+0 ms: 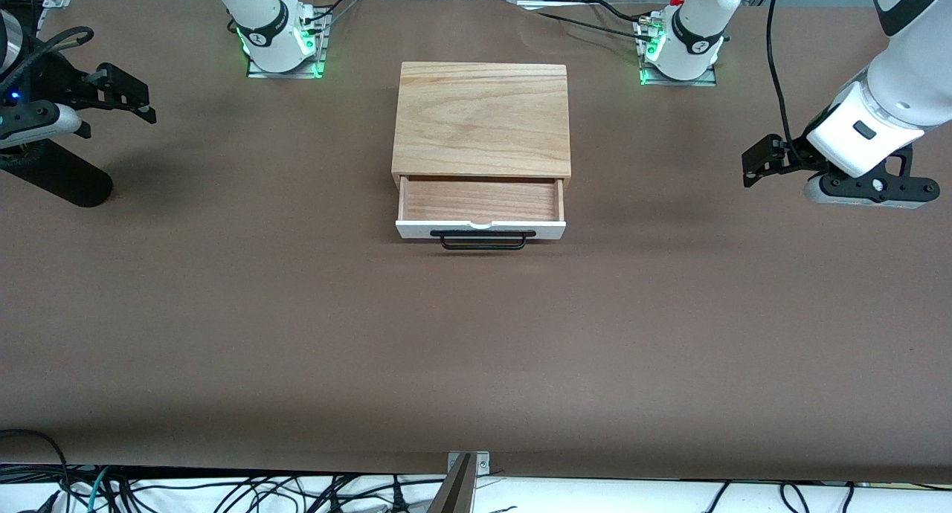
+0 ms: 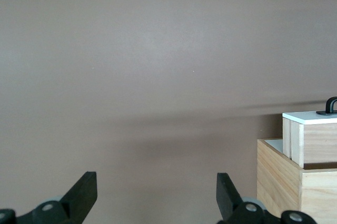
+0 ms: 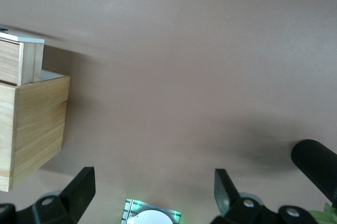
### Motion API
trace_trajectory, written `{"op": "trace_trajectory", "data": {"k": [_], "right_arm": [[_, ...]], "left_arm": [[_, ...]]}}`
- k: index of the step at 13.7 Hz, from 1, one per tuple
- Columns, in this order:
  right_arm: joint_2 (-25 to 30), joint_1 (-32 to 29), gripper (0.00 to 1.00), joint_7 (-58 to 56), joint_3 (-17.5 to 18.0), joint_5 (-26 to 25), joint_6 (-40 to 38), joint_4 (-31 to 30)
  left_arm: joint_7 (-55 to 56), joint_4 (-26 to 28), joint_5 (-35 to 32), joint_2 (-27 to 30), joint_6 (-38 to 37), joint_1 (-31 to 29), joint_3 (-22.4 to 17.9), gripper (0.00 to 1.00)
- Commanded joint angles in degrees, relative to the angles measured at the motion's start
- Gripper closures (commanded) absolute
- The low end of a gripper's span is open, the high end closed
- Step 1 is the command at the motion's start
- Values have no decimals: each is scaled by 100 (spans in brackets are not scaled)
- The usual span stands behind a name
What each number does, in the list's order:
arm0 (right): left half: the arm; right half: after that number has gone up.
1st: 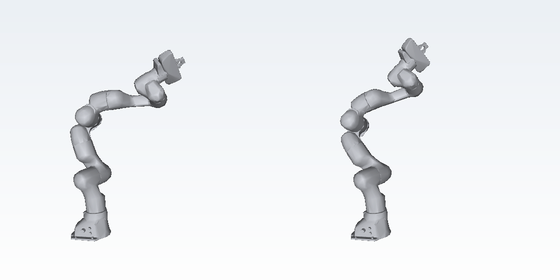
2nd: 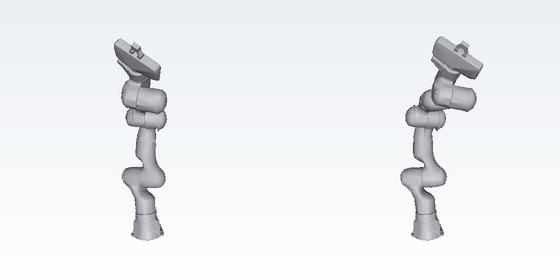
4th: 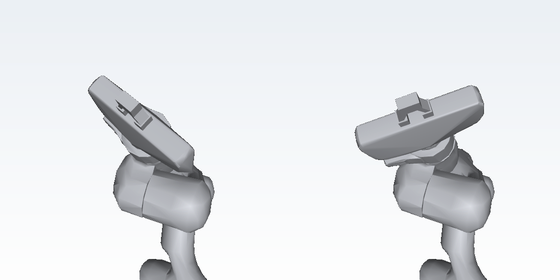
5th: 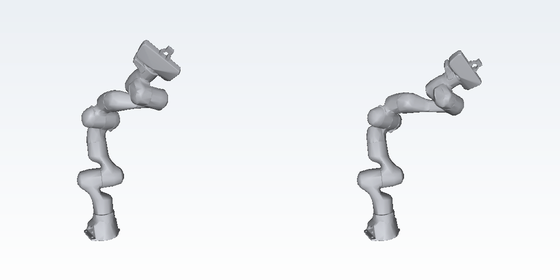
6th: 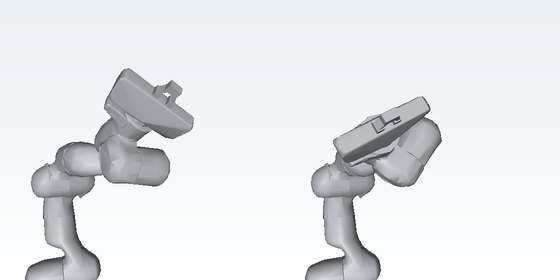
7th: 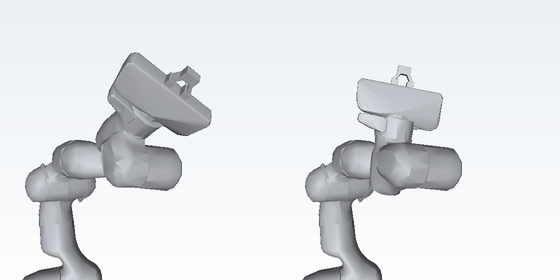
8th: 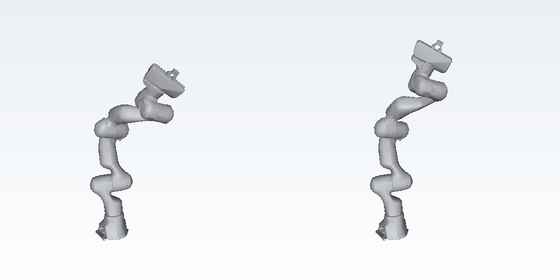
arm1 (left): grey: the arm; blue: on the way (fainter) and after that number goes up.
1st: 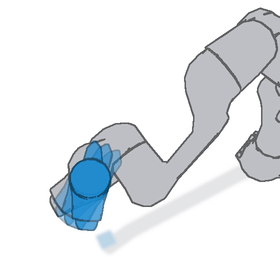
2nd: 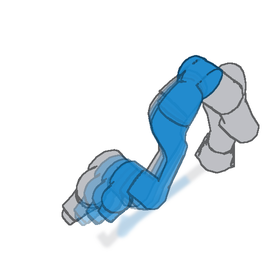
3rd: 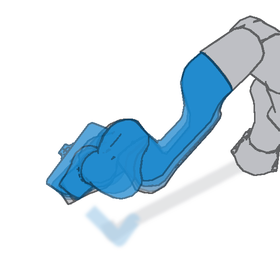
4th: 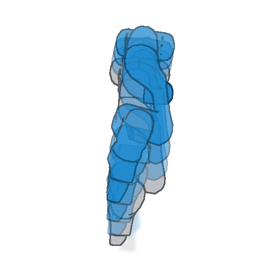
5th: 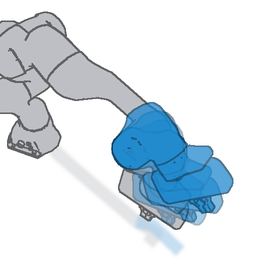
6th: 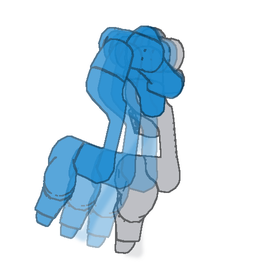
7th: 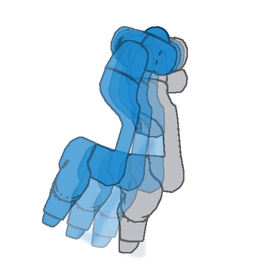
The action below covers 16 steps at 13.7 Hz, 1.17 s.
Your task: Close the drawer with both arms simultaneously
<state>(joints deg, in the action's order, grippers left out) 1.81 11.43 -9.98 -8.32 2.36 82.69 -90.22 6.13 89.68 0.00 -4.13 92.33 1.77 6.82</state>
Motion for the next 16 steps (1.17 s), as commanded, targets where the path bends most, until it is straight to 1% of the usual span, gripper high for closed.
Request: {"op": "trace_trajectory", "data": {"k": [1,4,6,9,12,14,16], "right_arm": [[21,-1,0,23,6,-34,-16,4],[21,8,0,32,6,-25,-16,-31],[-57,8,0,14,24,80,-34,-40],[-224,60,0,32,181,396,10,-31],[-540,87,0,23,182,1053,45,-13],[-812,96,0,5,182,1571,54,-13],[-1207,96,0,23,182,2256,176,4]], "left_arm": [[-77,-126,71,-44,-4,7,4,0],[-68,-126,80,-53,-4,7,13,0],[-86,-118,80,-61,-4,16,56,0],[-77,-109,88,-167,-4,42,232,0],[-69,-109,176,-254,31,60,294,0],[-68,-109,613,-351,49,95,294,0],[-77,-118,835,-596,136,287,303,0]]}}
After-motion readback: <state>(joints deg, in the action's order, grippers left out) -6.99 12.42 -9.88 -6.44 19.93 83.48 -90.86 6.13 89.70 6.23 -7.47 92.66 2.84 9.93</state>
